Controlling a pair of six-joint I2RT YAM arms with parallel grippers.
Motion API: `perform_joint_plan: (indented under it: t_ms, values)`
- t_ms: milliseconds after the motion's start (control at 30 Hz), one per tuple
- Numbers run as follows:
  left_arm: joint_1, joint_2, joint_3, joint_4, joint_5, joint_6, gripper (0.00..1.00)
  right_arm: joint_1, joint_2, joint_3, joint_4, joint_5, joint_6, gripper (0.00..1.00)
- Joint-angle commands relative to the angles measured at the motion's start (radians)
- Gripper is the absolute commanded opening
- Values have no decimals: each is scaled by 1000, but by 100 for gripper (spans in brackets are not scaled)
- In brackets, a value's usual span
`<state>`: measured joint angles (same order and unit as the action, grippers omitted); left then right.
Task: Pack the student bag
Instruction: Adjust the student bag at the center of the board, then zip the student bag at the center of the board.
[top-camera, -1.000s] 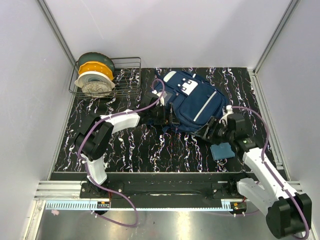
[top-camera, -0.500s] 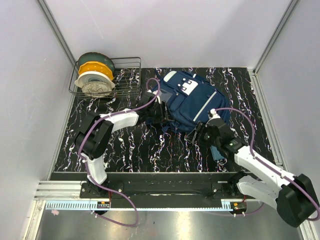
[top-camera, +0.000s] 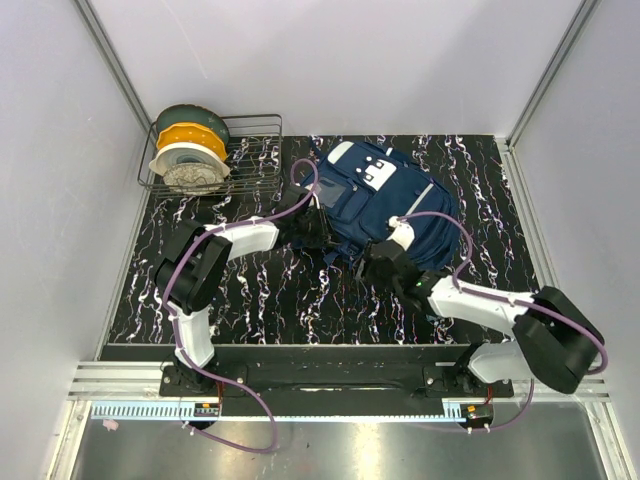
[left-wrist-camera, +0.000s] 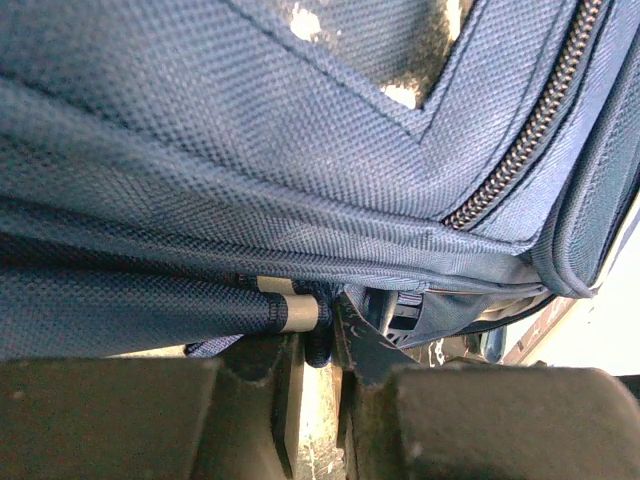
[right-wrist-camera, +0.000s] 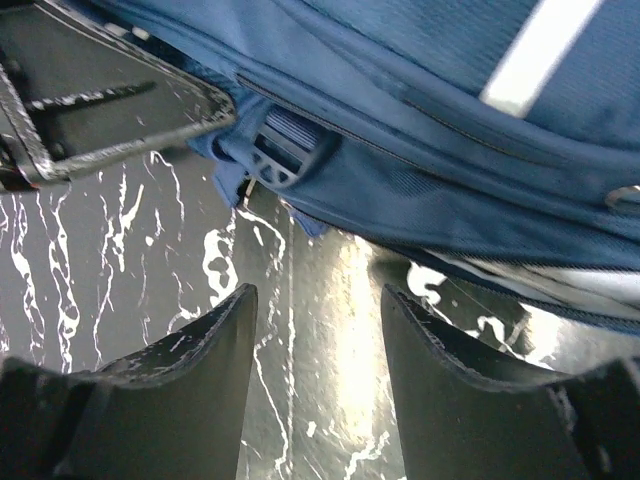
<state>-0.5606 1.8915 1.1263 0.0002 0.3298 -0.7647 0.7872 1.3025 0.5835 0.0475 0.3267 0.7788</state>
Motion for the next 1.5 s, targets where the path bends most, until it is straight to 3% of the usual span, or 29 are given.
perform_joint_plan:
  t_ms: [0, 200, 400, 733, 867, 1067, 1467]
  values:
    - [4, 8, 43, 37, 6, 4, 17, 47, 78, 71, 150, 115, -19, 59]
    - [4, -17, 55, 9, 21, 4, 5, 78, 184, 142, 150, 147, -41, 59]
    - [5, -42, 76, -25, 18, 16, 0, 89, 253, 214, 65, 212, -42, 56]
    - [7, -66, 101, -48, 28, 22, 0, 106, 346, 308, -41, 267, -27, 49]
    - [8, -69, 102, -51, 29, 24, 0, 124, 371, 343, -159, 316, 0, 43]
    - [8, -75, 101, -54, 34, 25, 0, 130, 425, 377, -221, 380, 34, 42]
    - [8, -74, 101, -45, 49, 24, 0, 130, 489, 368, -57, 456, 27, 42]
